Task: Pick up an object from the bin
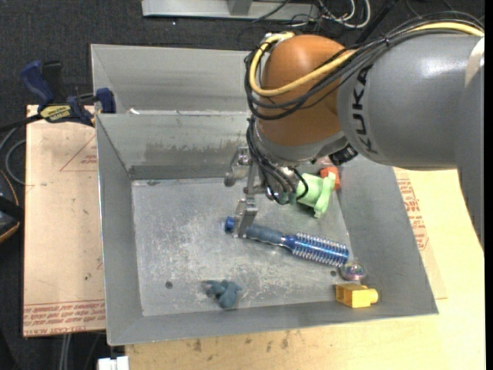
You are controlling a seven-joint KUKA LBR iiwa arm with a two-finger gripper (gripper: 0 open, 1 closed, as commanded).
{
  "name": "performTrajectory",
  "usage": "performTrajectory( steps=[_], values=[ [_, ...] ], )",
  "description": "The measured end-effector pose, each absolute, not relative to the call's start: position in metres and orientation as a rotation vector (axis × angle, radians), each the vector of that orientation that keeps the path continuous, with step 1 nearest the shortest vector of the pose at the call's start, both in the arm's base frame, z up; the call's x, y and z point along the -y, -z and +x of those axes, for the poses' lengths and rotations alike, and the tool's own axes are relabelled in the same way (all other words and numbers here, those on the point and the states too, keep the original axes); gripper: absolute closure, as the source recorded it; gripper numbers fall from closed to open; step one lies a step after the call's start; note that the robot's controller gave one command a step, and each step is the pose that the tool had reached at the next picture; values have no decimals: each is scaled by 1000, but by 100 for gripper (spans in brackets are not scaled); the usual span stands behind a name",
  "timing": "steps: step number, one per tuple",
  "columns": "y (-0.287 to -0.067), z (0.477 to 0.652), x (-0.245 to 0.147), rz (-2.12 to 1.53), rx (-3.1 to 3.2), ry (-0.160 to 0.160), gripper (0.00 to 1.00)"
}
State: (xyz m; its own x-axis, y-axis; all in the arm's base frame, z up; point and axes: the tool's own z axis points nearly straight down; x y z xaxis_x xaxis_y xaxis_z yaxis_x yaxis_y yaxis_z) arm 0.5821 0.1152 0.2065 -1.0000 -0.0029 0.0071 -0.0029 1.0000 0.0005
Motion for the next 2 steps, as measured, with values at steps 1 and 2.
performTrajectory(
  steps=[1,2],
  values=[
    [-73,601,-37,-111,3144,11,0],
    [-100,582,-26,-315,3127,2,0]
  ],
)
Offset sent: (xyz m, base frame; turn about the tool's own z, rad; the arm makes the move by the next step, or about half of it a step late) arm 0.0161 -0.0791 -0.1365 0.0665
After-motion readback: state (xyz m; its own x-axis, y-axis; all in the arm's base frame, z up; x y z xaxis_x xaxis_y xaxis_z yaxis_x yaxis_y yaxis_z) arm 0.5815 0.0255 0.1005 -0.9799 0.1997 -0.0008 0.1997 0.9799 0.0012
